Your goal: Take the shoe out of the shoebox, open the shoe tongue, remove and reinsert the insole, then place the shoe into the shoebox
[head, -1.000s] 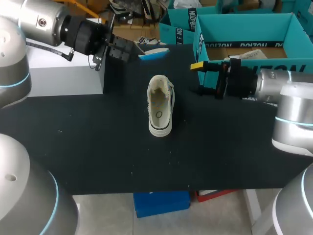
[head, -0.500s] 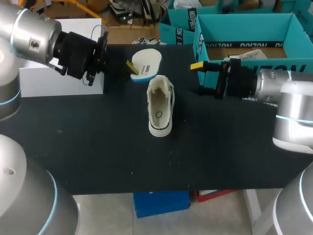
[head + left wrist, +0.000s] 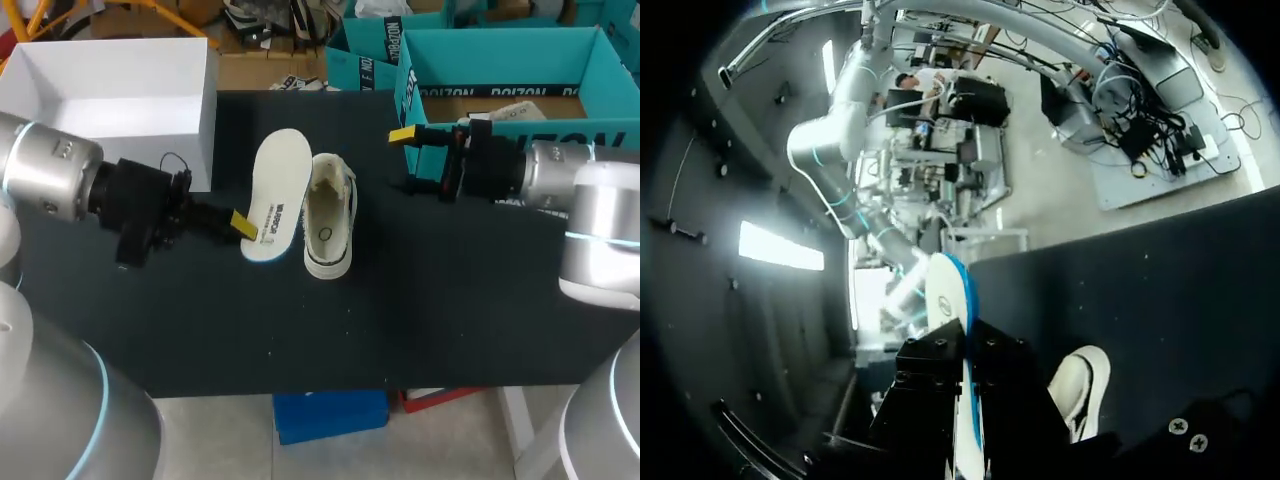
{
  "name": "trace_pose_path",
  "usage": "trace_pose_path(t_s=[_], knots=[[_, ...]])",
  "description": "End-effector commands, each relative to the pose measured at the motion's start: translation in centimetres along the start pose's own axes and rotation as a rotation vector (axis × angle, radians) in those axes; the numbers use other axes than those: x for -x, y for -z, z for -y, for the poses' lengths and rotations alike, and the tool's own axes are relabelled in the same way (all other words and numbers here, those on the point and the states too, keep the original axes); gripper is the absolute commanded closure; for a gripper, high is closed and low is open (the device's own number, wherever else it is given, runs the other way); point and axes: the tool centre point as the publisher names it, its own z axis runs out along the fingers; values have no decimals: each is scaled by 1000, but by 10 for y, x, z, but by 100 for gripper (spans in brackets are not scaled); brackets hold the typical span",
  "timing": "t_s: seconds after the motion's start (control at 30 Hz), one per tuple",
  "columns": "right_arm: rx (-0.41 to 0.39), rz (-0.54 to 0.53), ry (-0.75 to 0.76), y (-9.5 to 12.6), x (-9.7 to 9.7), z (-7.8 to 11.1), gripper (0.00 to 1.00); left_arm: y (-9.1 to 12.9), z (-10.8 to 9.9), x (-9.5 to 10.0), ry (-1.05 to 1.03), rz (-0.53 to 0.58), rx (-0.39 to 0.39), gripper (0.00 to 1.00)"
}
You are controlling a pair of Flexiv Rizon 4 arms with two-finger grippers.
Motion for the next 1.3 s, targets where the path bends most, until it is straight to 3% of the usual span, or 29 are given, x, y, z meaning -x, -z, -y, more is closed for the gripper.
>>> trace_pose_path(t_s=[0.03,0.3,0.67,1.07,1.3], knots=[[3,1,0,-1,1,0,0,-12,5,-20,-26,-14,63,100],[3,1,0,-1,1,0,0,-30,-9,-46,-86,-99,106,100],[3,1,0,-1,1,0,0,-49,-44,-64,-121,-110,63,100],[3,1,0,-1,1,0,0,-58,-77,-69,-134,-108,63,100],[3,1,0,-1,1,0,0,-57,-79,-66,-134,-96,70,100]])
